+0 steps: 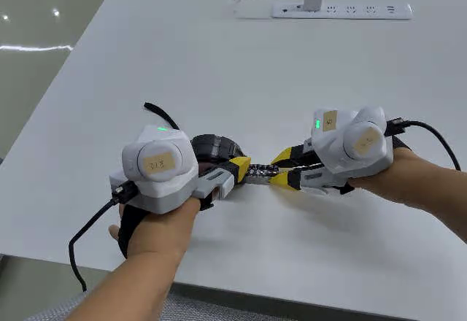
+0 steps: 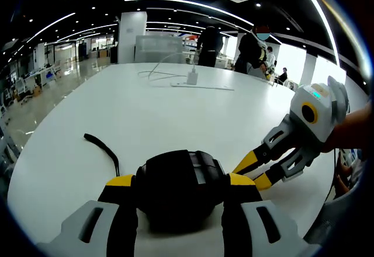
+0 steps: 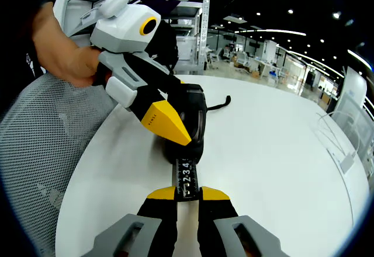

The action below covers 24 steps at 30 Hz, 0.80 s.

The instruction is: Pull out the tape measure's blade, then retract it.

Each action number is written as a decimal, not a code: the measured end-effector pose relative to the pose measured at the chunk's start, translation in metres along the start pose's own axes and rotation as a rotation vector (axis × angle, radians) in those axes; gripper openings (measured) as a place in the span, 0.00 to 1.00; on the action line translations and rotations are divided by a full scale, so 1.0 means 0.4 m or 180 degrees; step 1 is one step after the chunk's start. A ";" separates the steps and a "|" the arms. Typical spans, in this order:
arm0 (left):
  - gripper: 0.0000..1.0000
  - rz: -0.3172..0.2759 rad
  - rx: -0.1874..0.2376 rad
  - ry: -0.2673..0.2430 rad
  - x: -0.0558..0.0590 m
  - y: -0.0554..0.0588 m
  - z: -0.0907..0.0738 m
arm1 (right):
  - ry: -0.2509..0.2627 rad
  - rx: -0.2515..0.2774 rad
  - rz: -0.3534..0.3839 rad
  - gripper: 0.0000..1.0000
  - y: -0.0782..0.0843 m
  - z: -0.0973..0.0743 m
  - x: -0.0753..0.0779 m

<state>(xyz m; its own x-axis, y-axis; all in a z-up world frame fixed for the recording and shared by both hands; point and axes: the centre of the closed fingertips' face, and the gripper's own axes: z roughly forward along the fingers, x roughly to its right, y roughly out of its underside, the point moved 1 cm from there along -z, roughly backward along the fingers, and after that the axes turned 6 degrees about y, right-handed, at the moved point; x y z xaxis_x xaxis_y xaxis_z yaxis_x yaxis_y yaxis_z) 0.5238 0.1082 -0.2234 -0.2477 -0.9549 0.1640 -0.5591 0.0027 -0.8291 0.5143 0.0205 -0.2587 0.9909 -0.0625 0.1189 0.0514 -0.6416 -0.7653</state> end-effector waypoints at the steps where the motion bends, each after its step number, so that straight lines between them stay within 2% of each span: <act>1: 0.53 0.0002 0.0000 -0.0001 0.000 0.000 0.000 | -0.0001 0.0004 -0.0001 0.08 -0.002 0.002 0.000; 24: 0.53 -0.0030 0.0018 -0.0003 0.000 0.000 0.000 | -0.0033 0.0032 -0.0005 0.08 -0.042 0.046 -0.007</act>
<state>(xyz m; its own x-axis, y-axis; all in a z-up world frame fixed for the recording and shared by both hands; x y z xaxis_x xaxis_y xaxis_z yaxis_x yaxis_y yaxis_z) 0.5237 0.1081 -0.2232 -0.2418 -0.9551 0.1714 -0.5570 -0.0080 -0.8305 0.5129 0.0456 -0.2577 0.9921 -0.0535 0.1135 0.0541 -0.6339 -0.7715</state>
